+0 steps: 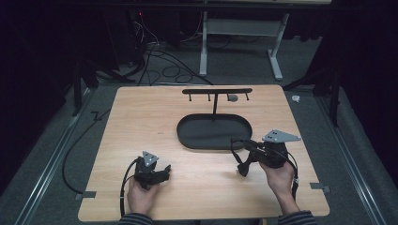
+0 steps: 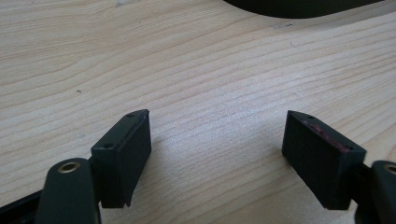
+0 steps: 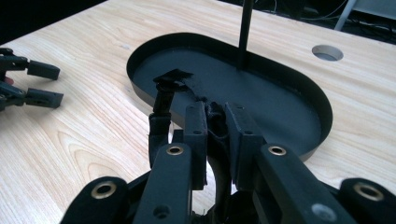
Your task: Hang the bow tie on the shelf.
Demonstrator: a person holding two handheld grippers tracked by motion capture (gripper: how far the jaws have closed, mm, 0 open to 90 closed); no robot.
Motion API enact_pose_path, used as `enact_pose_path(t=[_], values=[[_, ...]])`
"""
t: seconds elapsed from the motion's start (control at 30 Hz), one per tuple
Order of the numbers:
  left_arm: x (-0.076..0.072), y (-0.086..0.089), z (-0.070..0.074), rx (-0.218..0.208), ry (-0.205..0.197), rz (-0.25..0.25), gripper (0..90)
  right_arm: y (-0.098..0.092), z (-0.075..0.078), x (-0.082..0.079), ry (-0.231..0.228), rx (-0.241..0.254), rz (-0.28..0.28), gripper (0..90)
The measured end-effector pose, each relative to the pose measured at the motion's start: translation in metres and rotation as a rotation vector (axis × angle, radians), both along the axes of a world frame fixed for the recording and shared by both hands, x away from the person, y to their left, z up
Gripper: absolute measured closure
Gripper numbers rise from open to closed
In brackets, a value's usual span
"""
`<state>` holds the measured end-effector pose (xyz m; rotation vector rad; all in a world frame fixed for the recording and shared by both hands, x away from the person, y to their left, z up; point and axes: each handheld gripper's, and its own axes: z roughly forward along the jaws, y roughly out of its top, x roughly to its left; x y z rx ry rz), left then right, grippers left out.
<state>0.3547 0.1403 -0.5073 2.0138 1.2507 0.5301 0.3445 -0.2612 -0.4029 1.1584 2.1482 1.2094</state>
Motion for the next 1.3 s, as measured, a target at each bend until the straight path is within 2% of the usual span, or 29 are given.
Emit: enact_pose_path(t=[0.57, 1.3], values=[[0.0, 0.0, 0.0, 0.0, 0.0, 0.0, 24.3, -0.006, 0.015, 0.01, -0.012, 0.025, 0.001, 81.5], [0.0, 0.0, 0.0, 0.0, 0.0, 0.0, 24.2, -0.014, 0.029, 0.034, -0.023, 0.059, -0.024, 81.8]])
